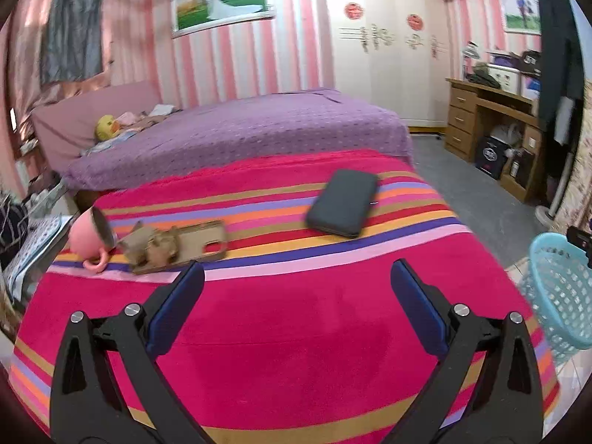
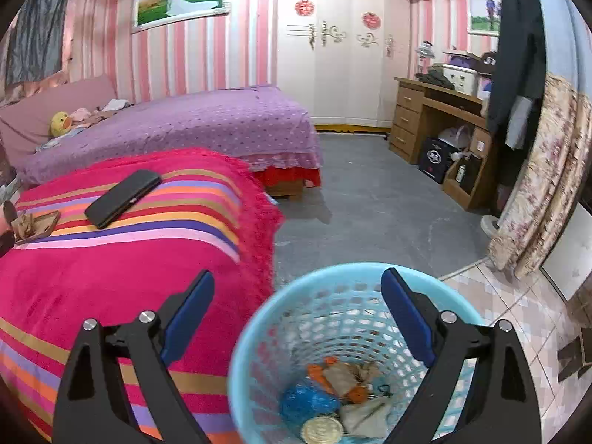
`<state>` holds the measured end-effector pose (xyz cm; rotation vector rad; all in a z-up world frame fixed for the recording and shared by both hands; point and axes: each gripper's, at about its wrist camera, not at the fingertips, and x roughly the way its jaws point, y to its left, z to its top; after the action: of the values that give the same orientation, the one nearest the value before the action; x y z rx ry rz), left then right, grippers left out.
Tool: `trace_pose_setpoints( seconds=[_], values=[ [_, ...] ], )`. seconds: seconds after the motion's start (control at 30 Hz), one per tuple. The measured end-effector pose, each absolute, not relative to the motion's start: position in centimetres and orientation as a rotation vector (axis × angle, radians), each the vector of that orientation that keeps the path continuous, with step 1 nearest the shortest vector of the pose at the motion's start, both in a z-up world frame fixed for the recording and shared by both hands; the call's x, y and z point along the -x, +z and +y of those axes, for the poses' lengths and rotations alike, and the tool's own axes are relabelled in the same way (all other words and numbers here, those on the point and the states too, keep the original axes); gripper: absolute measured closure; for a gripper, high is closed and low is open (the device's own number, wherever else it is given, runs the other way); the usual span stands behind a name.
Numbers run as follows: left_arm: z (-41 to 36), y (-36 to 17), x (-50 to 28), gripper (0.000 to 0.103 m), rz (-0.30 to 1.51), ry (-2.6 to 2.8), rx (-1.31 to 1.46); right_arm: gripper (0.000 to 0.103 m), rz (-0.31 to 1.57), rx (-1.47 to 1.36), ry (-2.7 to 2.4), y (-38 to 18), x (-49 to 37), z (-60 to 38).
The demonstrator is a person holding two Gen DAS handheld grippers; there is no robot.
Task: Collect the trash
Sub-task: 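Move both open tools back over the bed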
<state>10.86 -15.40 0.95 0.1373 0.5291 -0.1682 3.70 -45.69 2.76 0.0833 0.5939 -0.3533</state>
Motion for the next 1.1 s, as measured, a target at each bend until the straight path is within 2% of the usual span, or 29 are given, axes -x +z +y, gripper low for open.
trace_pose_setpoints(
  seconds=[0.43, 0.67, 1.1],
  values=[
    [-5.0, 0.2, -14.0, 0.006, 0.562, -0.086, -0.131, 0.013, 0.605, 0.025, -0.251, 3.1, -7.5, -35.5],
    [-0.2, -0.7, -14.0, 0.006, 0.558, -0.010, -0.222, 0.013, 0.610, 0.069, -0.179, 3.2, -9.4, -29.2],
    [10.8, 0.3, -16.6, 0.006, 0.589, 0.115, -0.076, 0.013, 0.617, 0.266, -0.070, 4.4, -13.4, -17.3]
  ],
)
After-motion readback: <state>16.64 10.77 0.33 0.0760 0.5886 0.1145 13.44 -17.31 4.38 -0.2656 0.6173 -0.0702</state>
